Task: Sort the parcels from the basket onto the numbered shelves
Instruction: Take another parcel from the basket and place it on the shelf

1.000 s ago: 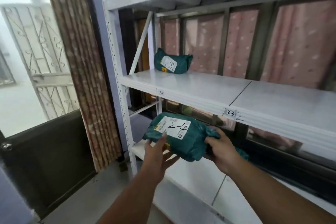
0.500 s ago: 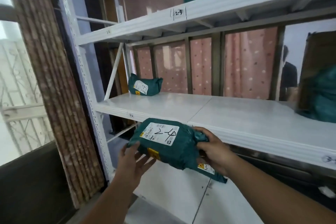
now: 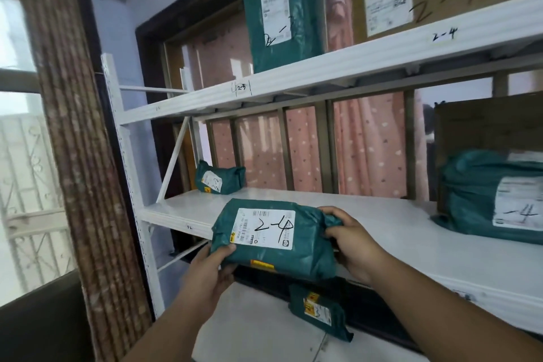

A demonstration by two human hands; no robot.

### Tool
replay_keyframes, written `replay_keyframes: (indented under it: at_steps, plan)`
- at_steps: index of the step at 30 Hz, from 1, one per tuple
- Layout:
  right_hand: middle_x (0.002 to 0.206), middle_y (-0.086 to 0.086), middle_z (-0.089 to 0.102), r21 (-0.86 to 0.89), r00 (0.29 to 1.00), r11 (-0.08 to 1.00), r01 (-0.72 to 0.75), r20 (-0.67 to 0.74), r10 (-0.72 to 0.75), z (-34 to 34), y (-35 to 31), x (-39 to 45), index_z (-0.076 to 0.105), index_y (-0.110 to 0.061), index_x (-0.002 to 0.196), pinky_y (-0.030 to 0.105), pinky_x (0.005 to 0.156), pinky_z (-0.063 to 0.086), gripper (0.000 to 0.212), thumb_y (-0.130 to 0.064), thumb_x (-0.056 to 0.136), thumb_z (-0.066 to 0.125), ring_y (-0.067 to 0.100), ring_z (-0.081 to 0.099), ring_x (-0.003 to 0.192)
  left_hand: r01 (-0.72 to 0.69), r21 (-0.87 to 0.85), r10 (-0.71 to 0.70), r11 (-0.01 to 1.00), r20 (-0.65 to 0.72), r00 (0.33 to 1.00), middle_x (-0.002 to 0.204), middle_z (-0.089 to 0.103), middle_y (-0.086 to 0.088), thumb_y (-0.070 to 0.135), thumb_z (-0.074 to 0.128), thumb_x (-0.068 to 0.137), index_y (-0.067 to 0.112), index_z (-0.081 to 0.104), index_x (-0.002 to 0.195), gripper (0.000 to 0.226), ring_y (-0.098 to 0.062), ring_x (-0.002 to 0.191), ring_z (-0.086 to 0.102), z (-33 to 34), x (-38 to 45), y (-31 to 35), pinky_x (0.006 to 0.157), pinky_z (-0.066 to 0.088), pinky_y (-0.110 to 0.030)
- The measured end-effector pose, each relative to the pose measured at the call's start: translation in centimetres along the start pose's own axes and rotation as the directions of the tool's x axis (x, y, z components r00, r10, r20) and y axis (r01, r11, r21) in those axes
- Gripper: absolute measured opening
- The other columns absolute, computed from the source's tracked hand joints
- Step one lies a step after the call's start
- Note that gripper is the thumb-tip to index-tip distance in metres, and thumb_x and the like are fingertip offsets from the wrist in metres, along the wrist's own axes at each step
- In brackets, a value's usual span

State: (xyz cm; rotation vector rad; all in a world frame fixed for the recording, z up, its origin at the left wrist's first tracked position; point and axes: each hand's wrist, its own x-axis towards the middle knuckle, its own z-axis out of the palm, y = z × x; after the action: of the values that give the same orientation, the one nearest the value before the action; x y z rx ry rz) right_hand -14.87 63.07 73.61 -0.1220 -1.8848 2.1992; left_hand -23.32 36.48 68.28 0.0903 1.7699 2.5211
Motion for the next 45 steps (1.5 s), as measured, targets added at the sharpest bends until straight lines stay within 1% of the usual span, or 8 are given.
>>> replay_keyframes:
  at_steps: [7, 16, 19, 22, 28, 35, 40, 45]
  plan:
    - [0.118, 0.019, 0.069, 0.167, 0.998, 0.985, 0.052, -0.046, -0.045, -5.9, -2.5, -0.2, 0.059, -0.012, 0.123, 0.043, 0.083, 0.057, 0.031, -0.003, 0.095, 0.051, 0.033, 0.066, 0.102, -0.048, 0.004, 0.048, 0.999, -0.003, 0.999, 0.114, 0.08, -0.009, 0.014, 0.075, 0.095, 0.014, 0.063, 0.119, 0.027, -0.026, 0.102, 0.073, 6.3, -1.6, -0.6, 0.071, 0.05, -0.031]
    - [0.114, 0.008, 0.073, -0.191, 0.924, 0.923, 0.334, -0.126, -0.361, -12.5, -7.6, -2.2, 0.059, -0.02, 0.118, 0.045, 0.095, 0.058, 0.04, -0.013, 0.085, 0.081, 0.023, 0.072, 0.103, -0.247, 0.198, 0.22, 0.949, 0.15, 0.964, 0.114, 0.077, -0.02, 0.015, 0.079, 0.091, 0.009, 0.058, 0.095, 0.022, -0.029, 0.093, 0.069, 12.6, -3.4, 1.4, 0.072, 0.048, -0.039]
    - [0.112, 0.006, 0.074, -0.264, 0.883, 0.87, 0.416, -0.11, -0.456, -13.8, -11.0, -4.2, 0.061, -0.026, 0.116, 0.051, 0.099, 0.056, 0.04, -0.021, 0.082, 0.083, 0.026, 0.072, 0.105, -0.426, 0.319, 0.38, 0.846, 0.2, 0.903, 0.1, 0.08, -0.008, 0.016, 0.081, 0.09, 0.002, 0.064, 0.098, 0.023, -0.029, 0.097, 0.076, 14.4, -5.4, 4.2, 0.083, 0.058, -0.04]
    - [0.112, 0.009, 0.073, -0.358, 0.827, 0.795, 0.49, -0.098, -0.554, -14.4, -14.8, -6.3, 0.059, -0.024, 0.113, 0.039, 0.092, 0.059, 0.033, -0.012, 0.089, 0.078, 0.022, 0.073, 0.1, -0.587, 0.362, 0.525, 0.725, 0.262, 0.81, 0.102, 0.079, -0.002, 0.02, 0.082, 0.088, 0.013, 0.067, 0.101, 0.022, -0.017, 0.096, 0.075, 16.5, -7.3, 7.5, 0.087, 0.059, -0.037]
    - [0.109, -0.005, 0.07, -0.546, 0.707, 0.631, 0.551, -0.096, -0.7, -14.0, -23.3, -11.0, 0.054, -0.024, 0.121, 0.033, 0.086, 0.057, 0.039, -0.026, 0.09, 0.078, 0.01, 0.07, 0.096, -0.774, 0.175, 0.717, 0.609, 0.297, 0.631, 0.107, 0.071, 0.01, 0.008, 0.079, 0.09, 0.028, 0.062, 0.112, 0.035, 0.011, 0.084, 0.068, 21.3, -8.6, 14.3, 0.081, 0.056, -0.022]
    - [0.108, -0.01, 0.068, -0.698, 0.493, 0.433, 0.57, -0.132, -0.86, -12.5, -31.2, -14.4, 0.049, -0.025, 0.121, 0.038, 0.087, 0.056, 0.045, -0.025, 0.089, 0.079, 0.006, 0.068, 0.096, -0.85, 0.099, 0.77, 0.517, 0.38, 0.512, 0.112, 0.072, 0.005, 0.021, 0.085, 0.086, 0.032, 0.061, 0.114, 0.038, -0.015, 0.098, 0.068, 25.9, -7.8, 20.4, 0.098, 0.056, -0.041]
    - [0.115, -0.004, 0.069, -0.767, 0.421, 0.399, 0.503, -0.186, -0.888, -11.4, -35.4, -13.2, 0.051, -0.021, 0.122, 0.043, 0.1, 0.054, 0.052, -0.034, 0.083, 0.083, 0.015, 0.068, 0.106, -0.86, 0.147, 0.776, 0.489, 0.376, 0.506, 0.115, 0.071, 0.005, 0.026, 0.082, 0.09, 0.023, 0.059, 0.122, 0.039, -0.017, 0.107, 0.068, 28.8, -5.6, 23.5, 0.102, 0.054, -0.043]
    - [0.111, -0.001, 0.065, -0.829, 0.371, 0.369, 0.421, -0.214, -0.904, -9.3, -38.4, -11.0, 0.054, -0.019, 0.116, 0.036, 0.088, 0.053, 0.042, -0.031, 0.086, 0.081, 0.02, 0.064, 0.102, -0.849, 0.244, 0.76, 0.468, 0.378, 0.528, 0.126, 0.071, 0.001, 0.034, 0.077, 0.093, 0.018, 0.059, 0.133, 0.047, -0.023, 0.114, 0.068, 30.5, -3.2, 27.2, 0.1, 0.056, -0.046]
